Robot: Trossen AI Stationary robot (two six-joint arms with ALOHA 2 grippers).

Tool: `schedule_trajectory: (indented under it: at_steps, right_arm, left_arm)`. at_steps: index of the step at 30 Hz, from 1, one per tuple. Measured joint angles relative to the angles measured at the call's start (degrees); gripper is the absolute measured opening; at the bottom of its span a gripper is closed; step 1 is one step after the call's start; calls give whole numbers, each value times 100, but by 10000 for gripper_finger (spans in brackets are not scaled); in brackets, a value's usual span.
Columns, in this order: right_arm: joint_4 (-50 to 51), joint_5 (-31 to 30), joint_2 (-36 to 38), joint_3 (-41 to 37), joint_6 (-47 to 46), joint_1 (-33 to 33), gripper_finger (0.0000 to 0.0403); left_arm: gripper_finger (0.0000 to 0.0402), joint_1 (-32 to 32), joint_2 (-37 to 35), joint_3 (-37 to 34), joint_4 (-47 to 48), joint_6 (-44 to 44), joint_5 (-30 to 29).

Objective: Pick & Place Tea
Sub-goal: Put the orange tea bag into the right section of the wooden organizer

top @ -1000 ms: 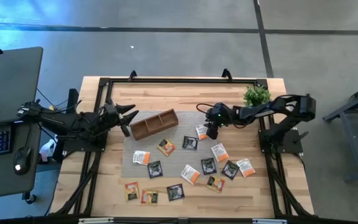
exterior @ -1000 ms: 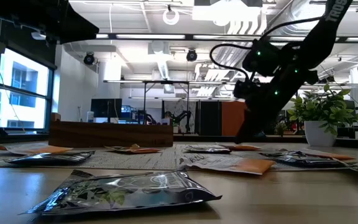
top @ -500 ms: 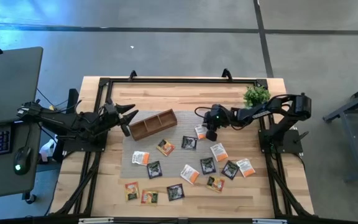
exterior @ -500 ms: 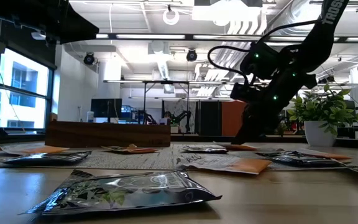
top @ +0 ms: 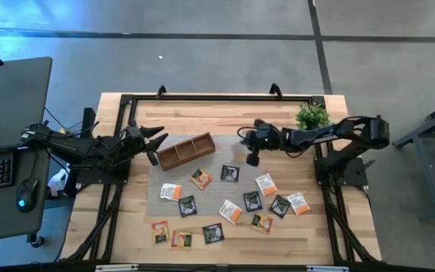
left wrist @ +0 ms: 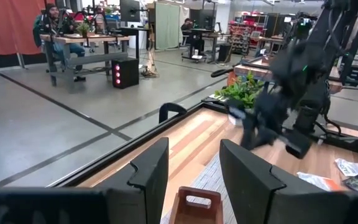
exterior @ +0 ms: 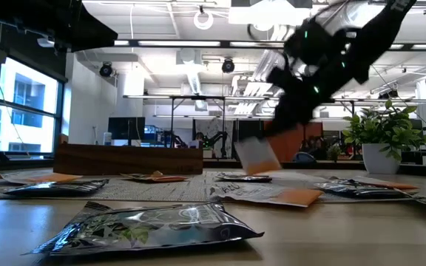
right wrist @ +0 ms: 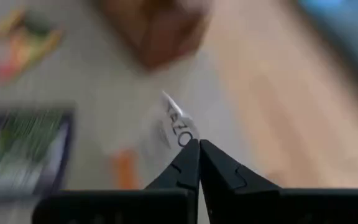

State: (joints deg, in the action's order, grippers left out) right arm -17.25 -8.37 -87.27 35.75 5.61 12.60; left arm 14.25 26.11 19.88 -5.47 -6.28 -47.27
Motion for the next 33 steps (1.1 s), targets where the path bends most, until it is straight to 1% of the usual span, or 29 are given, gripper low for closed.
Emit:
schedule_trajectory:
  at_steps: [3, 5, 7, 9, 11, 13, 19, 22, 24, 26, 31, 33]
  right_arm:
    - [-697, -672, -53, 209, 244, -232, 3]
    - [-1515, -935, -180, 390, 499, -372, 3]
    - [-2023, -890, -347, 568, 811, -457, 4]
    - [-2139, -521, -601, 861, 1149, -488, 2]
    - [-2059, -259, -901, 1196, 1381, -487, 2]
    - [-2027, -198, -1225, 1604, 1571, -477, 2]
    - [-1207, -265, -2244, 2728, 2284, -378, 1]
    - [-852, -616, -2546, 3109, 2299, -294, 1]
    - [-516, -851, -2636, 3246, 2299, -273, 1]
    - [-312, -831, -2648, 3269, 2299, -260, 1]
    - [-331, -305, -2644, 3280, 2297, -214, 1]
    - [-281, 7, -2644, 3278, 2297, -181, 1]
  left_arm:
    - [143, -1, 0, 0, -68, 0, 0]
    - [143, 1, 0, 0, -73, 0, 0]
    - [143, 0, 0, 0, -73, 0, 0]
    - [143, 1, 0, 0, -78, 0, 0]
    - [143, -1, 2, 0, -84, 0, 2]
    - [143, 1, 2, 0, -85, 0, 2]
    - [143, -1, 0, 0, -74, 0, 6]
    - [143, -1, 0, 0, -50, 0, 8]
    - [143, -1, 0, 0, -40, 0, 22]
    - [143, 1, 2, 0, -33, 0, 22]
    - [143, 1, 2, 0, -14, 0, 26]
    - [143, 1, 2, 0, -14, 0, 26]
